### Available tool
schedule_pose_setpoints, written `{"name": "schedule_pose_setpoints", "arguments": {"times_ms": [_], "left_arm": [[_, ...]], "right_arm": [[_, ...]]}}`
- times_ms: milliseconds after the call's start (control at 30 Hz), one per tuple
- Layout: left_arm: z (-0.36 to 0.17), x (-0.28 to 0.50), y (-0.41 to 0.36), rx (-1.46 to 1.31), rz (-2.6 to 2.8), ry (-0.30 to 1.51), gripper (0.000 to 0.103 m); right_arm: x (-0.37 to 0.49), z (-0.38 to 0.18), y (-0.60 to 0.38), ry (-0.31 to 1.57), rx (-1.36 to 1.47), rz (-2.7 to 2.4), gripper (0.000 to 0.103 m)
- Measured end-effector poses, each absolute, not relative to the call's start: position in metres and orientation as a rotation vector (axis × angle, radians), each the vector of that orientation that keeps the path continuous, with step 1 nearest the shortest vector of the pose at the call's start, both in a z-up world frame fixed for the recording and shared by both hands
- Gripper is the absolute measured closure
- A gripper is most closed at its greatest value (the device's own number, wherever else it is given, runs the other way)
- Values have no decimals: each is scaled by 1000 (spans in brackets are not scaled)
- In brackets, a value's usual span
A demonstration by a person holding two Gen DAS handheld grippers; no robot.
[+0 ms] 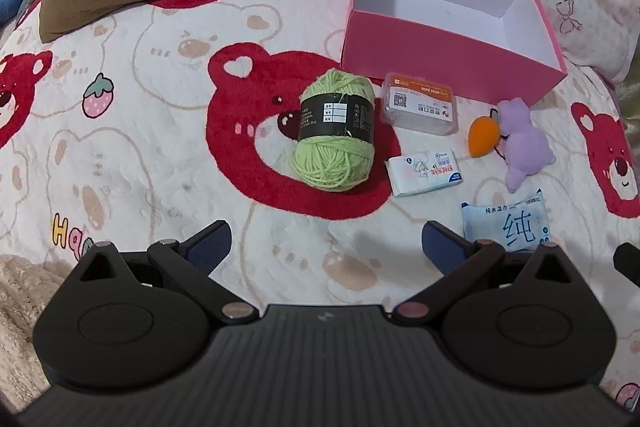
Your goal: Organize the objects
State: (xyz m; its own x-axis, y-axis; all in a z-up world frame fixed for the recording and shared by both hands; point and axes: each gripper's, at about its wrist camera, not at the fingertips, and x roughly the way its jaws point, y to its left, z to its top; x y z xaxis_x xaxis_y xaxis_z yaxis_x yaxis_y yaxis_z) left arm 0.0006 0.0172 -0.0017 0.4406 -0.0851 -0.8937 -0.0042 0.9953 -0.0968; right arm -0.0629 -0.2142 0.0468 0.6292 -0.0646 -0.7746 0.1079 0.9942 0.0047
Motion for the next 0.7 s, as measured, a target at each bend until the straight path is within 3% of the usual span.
{"name": "schedule_pose_setpoints", "arguments": {"times_ms": [700], "left_arm": [[-1,0,13,-49,-81,1134,0]], "right_arm": [[-63,45,-218,882,58,-111,0]]}}
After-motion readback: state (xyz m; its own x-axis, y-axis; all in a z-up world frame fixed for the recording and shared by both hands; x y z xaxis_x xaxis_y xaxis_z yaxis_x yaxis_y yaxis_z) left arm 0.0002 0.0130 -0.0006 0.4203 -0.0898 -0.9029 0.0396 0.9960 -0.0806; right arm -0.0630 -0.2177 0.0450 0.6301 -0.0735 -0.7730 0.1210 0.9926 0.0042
